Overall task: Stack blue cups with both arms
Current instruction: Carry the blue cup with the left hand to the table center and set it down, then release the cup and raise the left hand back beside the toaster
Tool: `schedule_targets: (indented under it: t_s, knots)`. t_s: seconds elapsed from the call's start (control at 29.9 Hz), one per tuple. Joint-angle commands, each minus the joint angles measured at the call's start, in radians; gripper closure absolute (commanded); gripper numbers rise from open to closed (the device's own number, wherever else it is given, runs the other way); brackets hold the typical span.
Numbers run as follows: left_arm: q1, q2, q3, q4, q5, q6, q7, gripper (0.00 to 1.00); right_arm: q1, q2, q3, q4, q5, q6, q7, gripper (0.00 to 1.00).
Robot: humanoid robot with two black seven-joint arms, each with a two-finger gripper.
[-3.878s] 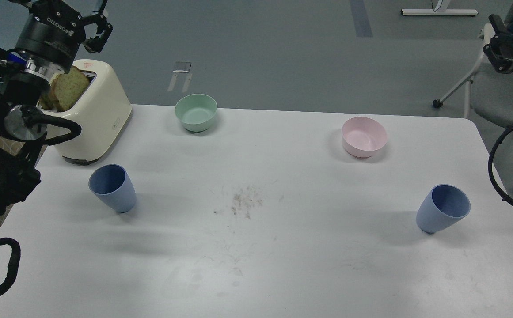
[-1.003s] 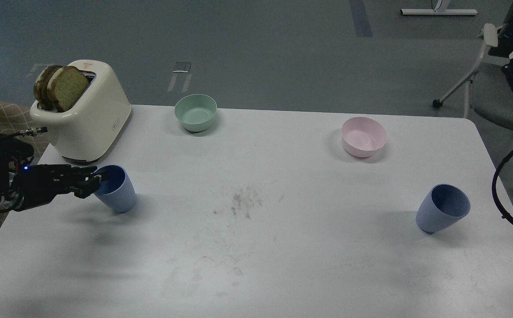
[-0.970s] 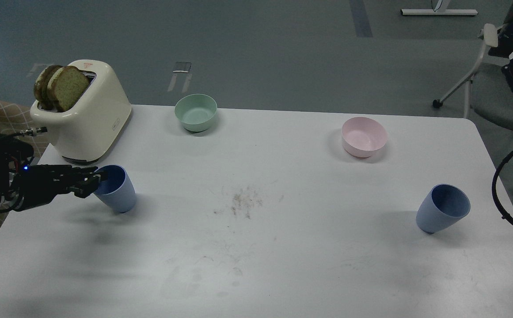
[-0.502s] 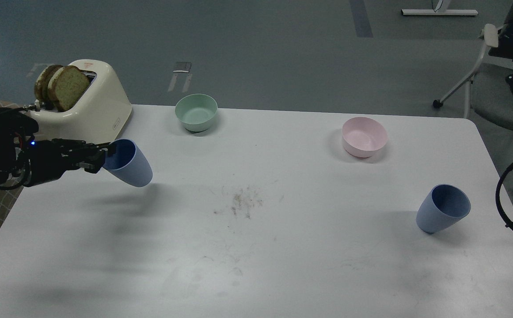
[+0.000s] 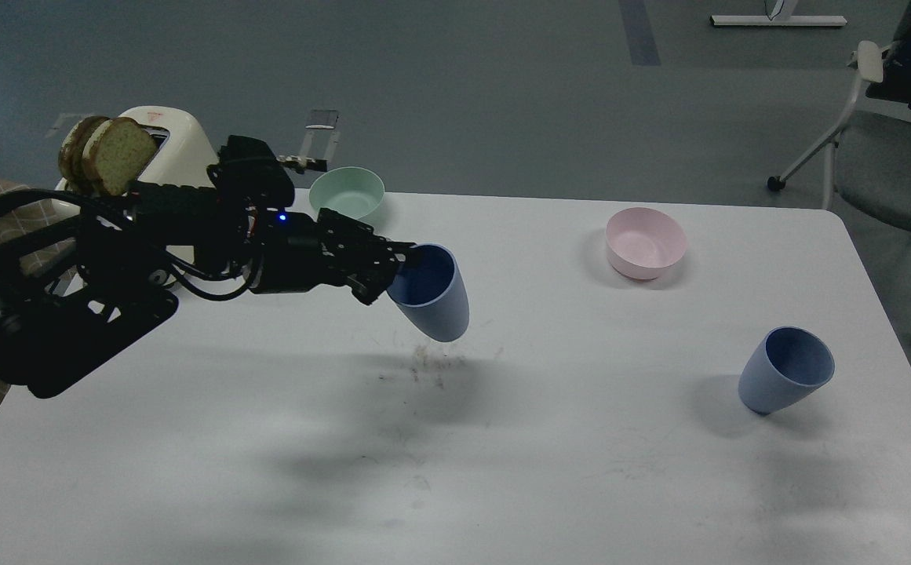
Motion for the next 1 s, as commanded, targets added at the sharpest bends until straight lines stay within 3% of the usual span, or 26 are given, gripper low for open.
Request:
schedule_targets:
  t_s: [0.0,0.17,0.67,0.8,0.97]
  knots:
    - [-0.015,-0.052,0.066,0.023,0.099,-0.003,0.001,1.00,-0.002,0.000,0.001,0.001,0.000,0.000,0.000,0.00]
    - [-0.018,-0.126,0.072,0.104,0.099,-0.003,0.001,1.00,-0.002,0.003,0.001,0.004,0.000,0.000,0.000,0.00]
    - [-0.007,-0.127,0.080,0.184,0.099,-0.005,0.001,1.00,-0.018,0.011,-0.002,0.033,0.000,0.000,0.000,0.00]
    - [-0.006,-0.130,0.080,0.186,0.099,-0.003,0.015,0.62,-0.020,0.010,-0.002,0.035,0.000,0.000,0.000,0.00]
    - [-0.007,-0.146,0.078,0.186,0.099,-0.003,0.019,0.62,-0.022,0.005,-0.002,0.035,0.000,0.000,0.000,0.00]
